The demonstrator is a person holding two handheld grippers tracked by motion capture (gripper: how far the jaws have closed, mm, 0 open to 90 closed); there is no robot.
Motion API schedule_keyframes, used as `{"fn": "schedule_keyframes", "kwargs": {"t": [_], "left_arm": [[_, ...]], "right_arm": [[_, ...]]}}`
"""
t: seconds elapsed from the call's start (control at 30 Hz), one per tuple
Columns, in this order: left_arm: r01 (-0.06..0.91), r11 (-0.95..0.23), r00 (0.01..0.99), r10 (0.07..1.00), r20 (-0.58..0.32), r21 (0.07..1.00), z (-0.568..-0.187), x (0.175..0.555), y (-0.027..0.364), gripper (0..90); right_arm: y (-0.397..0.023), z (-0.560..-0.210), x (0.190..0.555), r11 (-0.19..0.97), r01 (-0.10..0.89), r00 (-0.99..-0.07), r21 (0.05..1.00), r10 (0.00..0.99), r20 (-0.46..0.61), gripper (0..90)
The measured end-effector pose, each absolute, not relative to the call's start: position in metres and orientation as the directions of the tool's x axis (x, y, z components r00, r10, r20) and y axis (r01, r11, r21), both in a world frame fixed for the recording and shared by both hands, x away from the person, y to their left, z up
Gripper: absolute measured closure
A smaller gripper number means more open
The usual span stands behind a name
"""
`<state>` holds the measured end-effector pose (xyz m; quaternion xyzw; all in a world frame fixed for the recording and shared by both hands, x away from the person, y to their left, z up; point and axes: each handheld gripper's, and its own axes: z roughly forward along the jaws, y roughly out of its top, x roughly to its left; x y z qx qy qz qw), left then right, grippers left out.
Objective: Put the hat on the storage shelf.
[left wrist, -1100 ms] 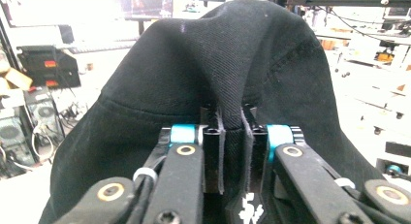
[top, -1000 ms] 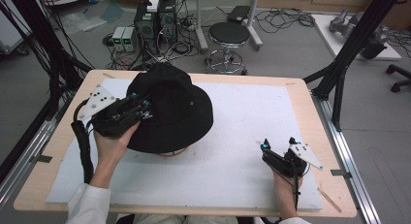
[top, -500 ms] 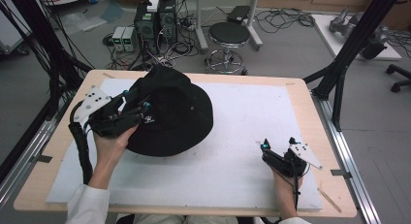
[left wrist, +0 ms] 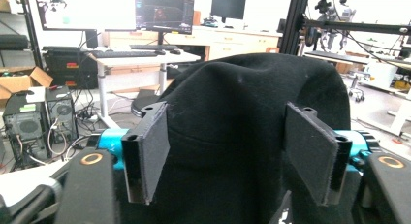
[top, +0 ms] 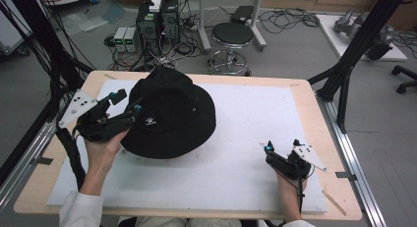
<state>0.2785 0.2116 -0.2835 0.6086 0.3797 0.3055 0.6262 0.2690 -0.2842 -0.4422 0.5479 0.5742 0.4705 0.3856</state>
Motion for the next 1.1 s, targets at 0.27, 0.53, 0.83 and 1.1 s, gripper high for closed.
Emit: {"fn": "schedule_keyframes", "kwargs": {"t": [0.27,0.53,0.83,1.1], "left_arm": [[0.069,0.103,0.486,0.865,-0.124,0.992,-0.286,0.273,0.228,31.9],[0.027,0.112,0.404,0.908,-0.113,0.993,-0.292,0.269,0.247,27.4],[-0.002,0.126,0.311,0.943,-0.119,0.992,-0.301,0.265,0.268,26.0],[-0.034,0.116,0.215,0.971,-0.106,0.993,-0.31,0.261,0.286,24.3]], "right_arm": [[-0.283,-0.442,0.269,-0.039,0.264,-0.099,0.964,0.993,0.068,6.8],[-0.284,-0.442,0.269,-0.041,0.266,-0.099,0.963,0.993,0.07,6.8],[-0.283,-0.442,0.27,-0.039,0.264,-0.102,0.964,0.992,0.068,6.8],[-0.282,-0.442,0.27,-0.042,0.269,-0.102,0.962,0.992,0.072,6.8]]}}
